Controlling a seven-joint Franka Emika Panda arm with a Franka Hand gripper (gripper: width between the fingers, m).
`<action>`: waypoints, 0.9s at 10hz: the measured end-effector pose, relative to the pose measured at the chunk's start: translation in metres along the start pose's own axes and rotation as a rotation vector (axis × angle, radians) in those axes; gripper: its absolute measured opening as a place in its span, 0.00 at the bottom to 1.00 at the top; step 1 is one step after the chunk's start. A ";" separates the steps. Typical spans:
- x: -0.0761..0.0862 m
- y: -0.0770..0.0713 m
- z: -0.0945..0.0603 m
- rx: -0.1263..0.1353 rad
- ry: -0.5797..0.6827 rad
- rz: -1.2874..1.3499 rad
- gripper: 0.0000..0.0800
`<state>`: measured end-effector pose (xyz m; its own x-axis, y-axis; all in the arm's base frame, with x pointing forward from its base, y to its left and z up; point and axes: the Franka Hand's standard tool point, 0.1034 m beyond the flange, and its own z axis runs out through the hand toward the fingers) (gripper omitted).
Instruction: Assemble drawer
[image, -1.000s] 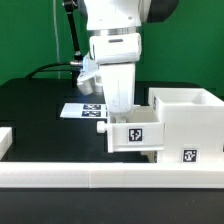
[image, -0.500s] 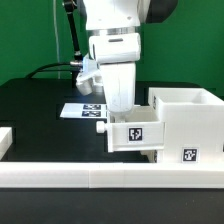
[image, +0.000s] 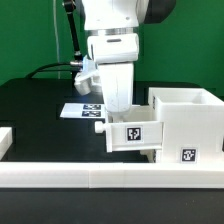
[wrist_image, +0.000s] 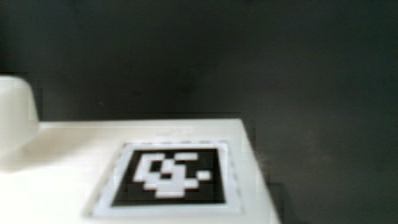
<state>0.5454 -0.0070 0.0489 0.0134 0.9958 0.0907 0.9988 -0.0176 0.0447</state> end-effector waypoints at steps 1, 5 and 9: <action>-0.001 -0.001 0.000 0.018 -0.002 0.000 0.05; 0.001 -0.003 0.000 0.029 -0.001 -0.001 0.05; 0.007 -0.002 0.000 0.025 0.000 0.007 0.05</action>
Offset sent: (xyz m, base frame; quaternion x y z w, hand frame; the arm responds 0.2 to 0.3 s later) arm -0.0041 0.0012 -0.0001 -0.0018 0.0049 -0.0017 1.0000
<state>0.5435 0.0005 0.0490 0.0201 0.9956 0.0911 0.9996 -0.0220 0.0194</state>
